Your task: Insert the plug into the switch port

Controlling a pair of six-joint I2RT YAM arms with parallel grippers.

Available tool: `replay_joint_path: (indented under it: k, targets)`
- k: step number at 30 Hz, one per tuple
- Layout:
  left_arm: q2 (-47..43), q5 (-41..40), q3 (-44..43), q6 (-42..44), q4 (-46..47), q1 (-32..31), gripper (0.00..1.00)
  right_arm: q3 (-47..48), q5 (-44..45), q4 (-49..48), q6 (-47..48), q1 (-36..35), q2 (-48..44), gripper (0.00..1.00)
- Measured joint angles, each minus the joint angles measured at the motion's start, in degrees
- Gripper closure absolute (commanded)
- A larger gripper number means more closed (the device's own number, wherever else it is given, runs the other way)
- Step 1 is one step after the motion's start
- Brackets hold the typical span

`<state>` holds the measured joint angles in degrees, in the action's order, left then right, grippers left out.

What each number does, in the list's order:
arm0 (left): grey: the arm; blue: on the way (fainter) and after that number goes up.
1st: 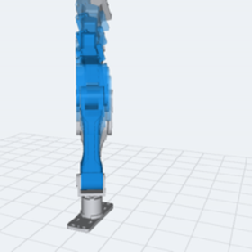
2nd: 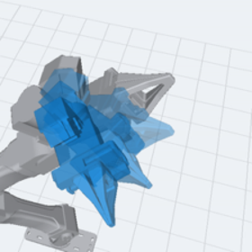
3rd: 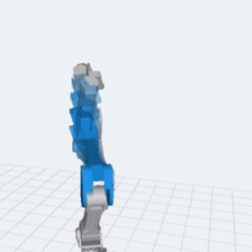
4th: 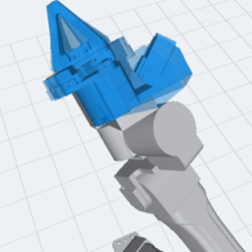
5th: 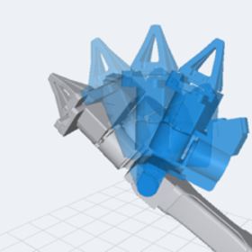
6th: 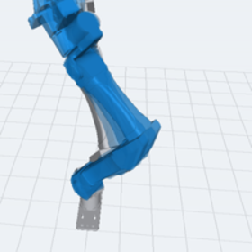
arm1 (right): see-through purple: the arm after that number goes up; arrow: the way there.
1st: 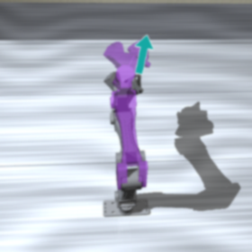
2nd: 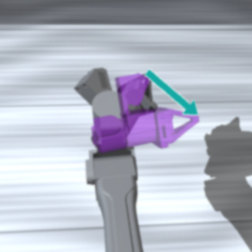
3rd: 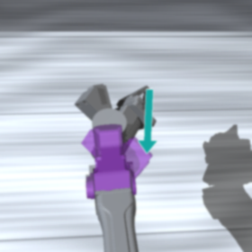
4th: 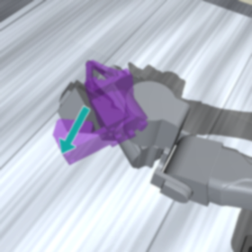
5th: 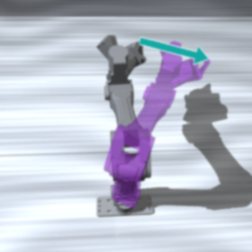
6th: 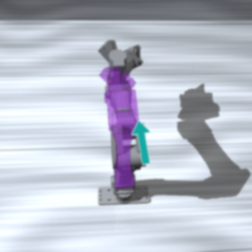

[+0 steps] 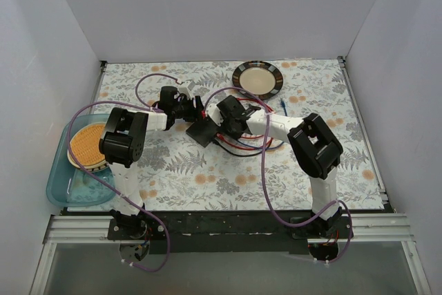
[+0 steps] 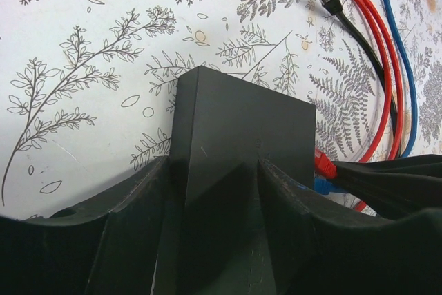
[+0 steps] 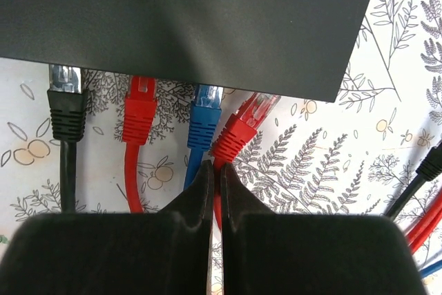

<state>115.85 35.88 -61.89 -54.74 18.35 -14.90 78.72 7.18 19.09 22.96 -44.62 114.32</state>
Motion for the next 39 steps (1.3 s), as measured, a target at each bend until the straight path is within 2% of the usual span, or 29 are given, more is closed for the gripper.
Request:
replay_joint_path:
  k: [20, 39]
  targets:
    - [1.8, 7.3, -0.7, 3.5, 1.5, -1.5, 0.46, -7.1, -7.3, 0.5, 5.9, 1.0, -7.3, 0.99]
    - [4.8, 9.2, -6.6, 11.6, -3.4, -5.0, 0.46, -11.2, -2.8, -0.9, 6.6, 0.4, -8.1, 0.99]
